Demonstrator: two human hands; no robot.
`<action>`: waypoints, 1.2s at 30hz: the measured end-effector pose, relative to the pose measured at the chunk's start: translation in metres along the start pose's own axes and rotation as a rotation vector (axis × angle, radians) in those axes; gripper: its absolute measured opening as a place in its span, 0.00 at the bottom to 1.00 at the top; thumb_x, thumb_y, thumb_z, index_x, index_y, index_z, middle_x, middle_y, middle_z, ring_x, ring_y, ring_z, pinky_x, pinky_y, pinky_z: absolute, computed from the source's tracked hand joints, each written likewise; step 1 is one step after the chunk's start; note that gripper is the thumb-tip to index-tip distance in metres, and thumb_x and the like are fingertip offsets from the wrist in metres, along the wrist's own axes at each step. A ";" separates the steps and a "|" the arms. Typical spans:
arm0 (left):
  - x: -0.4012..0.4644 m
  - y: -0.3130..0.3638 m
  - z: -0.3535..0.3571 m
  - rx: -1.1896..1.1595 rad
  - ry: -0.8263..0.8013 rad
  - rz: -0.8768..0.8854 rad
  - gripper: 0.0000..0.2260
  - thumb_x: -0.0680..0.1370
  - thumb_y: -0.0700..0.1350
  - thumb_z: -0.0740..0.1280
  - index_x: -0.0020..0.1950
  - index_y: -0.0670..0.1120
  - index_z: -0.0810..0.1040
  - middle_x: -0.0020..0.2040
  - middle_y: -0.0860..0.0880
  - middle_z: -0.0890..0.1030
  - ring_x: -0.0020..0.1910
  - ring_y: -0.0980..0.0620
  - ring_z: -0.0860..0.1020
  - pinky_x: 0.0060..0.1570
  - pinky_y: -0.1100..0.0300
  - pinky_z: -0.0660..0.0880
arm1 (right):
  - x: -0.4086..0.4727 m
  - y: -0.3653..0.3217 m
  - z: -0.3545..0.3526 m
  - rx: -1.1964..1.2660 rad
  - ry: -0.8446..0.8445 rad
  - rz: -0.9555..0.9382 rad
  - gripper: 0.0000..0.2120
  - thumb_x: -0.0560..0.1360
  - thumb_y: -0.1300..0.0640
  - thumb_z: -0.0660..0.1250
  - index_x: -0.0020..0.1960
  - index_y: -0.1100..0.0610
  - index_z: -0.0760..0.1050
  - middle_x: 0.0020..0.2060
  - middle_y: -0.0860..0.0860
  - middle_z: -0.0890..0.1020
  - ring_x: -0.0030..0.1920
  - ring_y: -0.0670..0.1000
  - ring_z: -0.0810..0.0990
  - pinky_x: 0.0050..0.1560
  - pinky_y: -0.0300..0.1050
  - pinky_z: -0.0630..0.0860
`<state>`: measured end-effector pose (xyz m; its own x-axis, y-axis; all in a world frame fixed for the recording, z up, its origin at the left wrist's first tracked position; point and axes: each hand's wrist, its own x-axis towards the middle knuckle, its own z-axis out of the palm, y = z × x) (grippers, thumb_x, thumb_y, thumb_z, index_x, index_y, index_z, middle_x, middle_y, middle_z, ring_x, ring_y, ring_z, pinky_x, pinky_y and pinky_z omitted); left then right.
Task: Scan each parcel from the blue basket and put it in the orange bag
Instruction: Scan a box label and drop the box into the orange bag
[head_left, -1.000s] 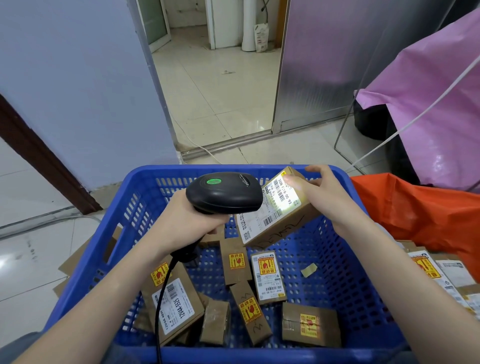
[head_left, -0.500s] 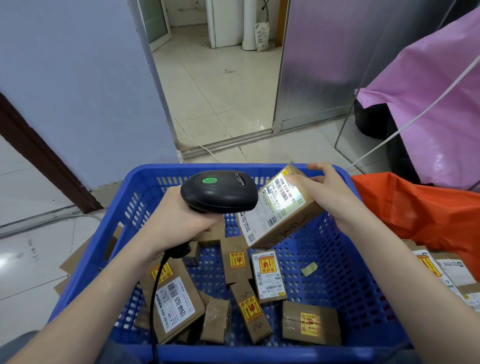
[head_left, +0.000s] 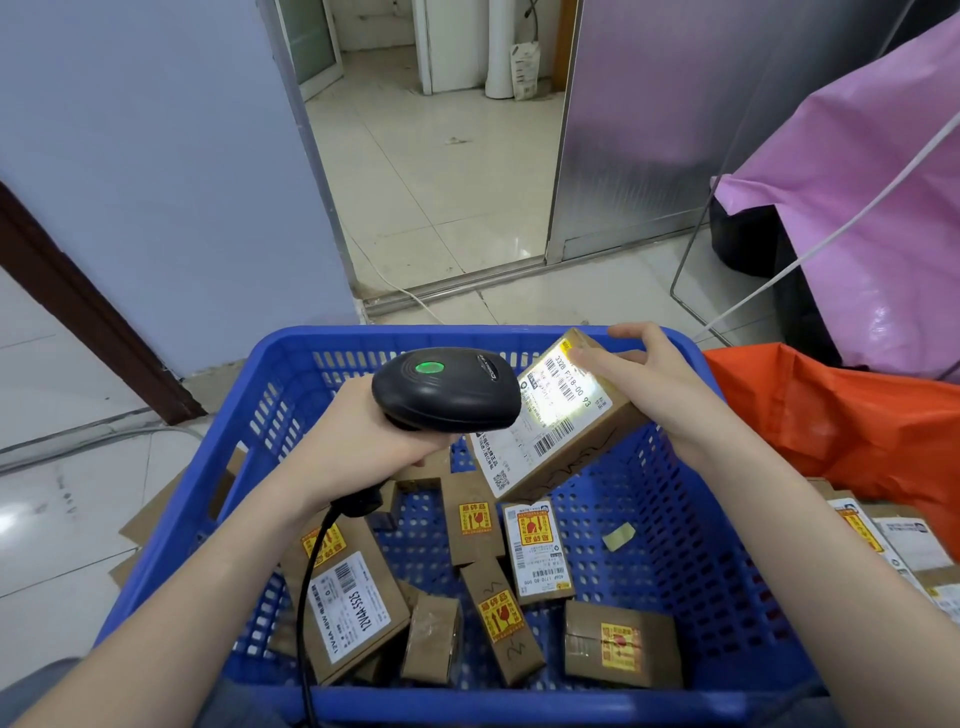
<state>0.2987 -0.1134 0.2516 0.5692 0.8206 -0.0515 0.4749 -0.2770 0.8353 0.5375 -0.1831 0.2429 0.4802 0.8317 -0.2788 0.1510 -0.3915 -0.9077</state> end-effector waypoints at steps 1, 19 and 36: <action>0.000 -0.001 -0.001 -0.007 0.005 -0.007 0.06 0.71 0.43 0.74 0.45 0.45 0.79 0.27 0.50 0.79 0.28 0.59 0.77 0.32 0.65 0.75 | 0.000 0.000 0.000 0.004 0.001 0.001 0.30 0.71 0.44 0.71 0.68 0.48 0.63 0.53 0.52 0.81 0.49 0.52 0.81 0.46 0.44 0.74; -0.001 0.000 -0.001 -0.011 0.010 0.022 0.12 0.71 0.38 0.71 0.33 0.52 0.74 0.24 0.52 0.76 0.25 0.60 0.73 0.29 0.67 0.70 | -0.002 -0.002 0.000 0.023 -0.005 0.002 0.28 0.70 0.44 0.72 0.65 0.48 0.65 0.53 0.52 0.80 0.48 0.51 0.81 0.44 0.45 0.73; 0.001 0.037 0.055 -0.088 0.079 0.073 0.08 0.69 0.44 0.76 0.44 0.51 0.80 0.34 0.52 0.82 0.32 0.61 0.78 0.35 0.67 0.74 | -0.047 -0.010 -0.104 0.318 0.263 -0.100 0.16 0.74 0.60 0.66 0.60 0.53 0.70 0.37 0.45 0.80 0.32 0.43 0.78 0.38 0.45 0.73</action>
<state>0.3540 -0.1500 0.2527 0.5436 0.8378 0.0518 0.3712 -0.2953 0.8804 0.6035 -0.2590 0.2974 0.6868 0.7147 -0.1323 -0.0466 -0.1383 -0.9893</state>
